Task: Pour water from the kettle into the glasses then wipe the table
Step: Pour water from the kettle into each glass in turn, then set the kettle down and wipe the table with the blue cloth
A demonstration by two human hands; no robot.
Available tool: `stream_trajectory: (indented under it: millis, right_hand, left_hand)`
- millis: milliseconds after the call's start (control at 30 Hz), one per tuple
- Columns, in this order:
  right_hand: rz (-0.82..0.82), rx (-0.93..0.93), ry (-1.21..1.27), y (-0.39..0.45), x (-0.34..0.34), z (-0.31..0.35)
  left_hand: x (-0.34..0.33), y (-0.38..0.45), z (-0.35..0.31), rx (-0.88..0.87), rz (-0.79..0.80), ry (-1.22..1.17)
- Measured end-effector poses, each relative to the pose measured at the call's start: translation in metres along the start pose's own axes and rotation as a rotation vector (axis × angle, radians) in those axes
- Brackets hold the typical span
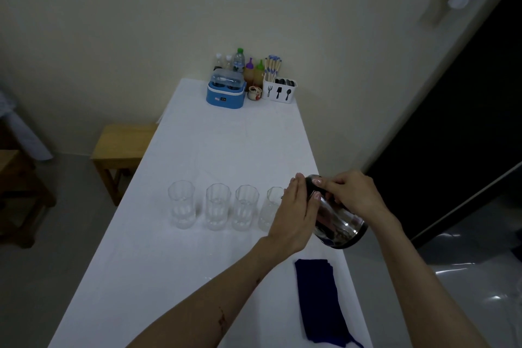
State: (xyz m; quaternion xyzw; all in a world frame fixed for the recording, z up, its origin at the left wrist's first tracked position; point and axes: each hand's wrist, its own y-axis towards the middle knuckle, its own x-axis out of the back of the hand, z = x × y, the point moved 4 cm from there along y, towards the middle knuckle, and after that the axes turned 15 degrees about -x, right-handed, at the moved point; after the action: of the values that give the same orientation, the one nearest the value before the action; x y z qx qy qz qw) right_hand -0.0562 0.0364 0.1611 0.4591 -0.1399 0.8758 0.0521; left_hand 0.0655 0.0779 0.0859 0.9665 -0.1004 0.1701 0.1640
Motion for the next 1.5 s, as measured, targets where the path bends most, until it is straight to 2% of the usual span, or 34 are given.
stream_trajectory:
  millis: [133,367,533,667,800,1033,1200,1500]
  right_hand:
    - [0.032,0.002,0.061,0.002,-0.003,-0.009]
    - [0.075,-0.133,0.380,0.006,-0.015,-0.058]
    - [0.107,-0.273,0.716,0.009,-0.028,-0.102]
    - [0.044,-0.404,0.971,0.019,-0.042,-0.133]
    - [-0.035,-0.509,1.129,0.035,-0.060,-0.158]
    - [-0.111,-0.634,1.225,0.077,-0.104,-0.185]
    - [-0.095,-0.718,1.267,0.102,-0.136,-0.199]
    - [-0.093,-0.674,1.310,0.115,-0.154,-0.209]
  left_hand:
    - [-0.001,0.000,0.002,-0.010,0.035,0.029]
    - [-0.012,0.008,0.001,-0.114,0.166,0.179]
    - [-0.031,0.024,0.004,-0.213,0.275,0.308]
    - [-0.048,0.042,0.008,-0.322,0.376,0.446]
    - [-0.068,0.063,0.019,-0.378,0.488,0.479]
    - [-0.095,0.092,0.061,-0.275,0.622,0.579]
    - [-0.108,0.099,0.094,-0.189,0.707,0.645]
    - [-0.117,0.099,0.119,-0.261,0.658,0.667]
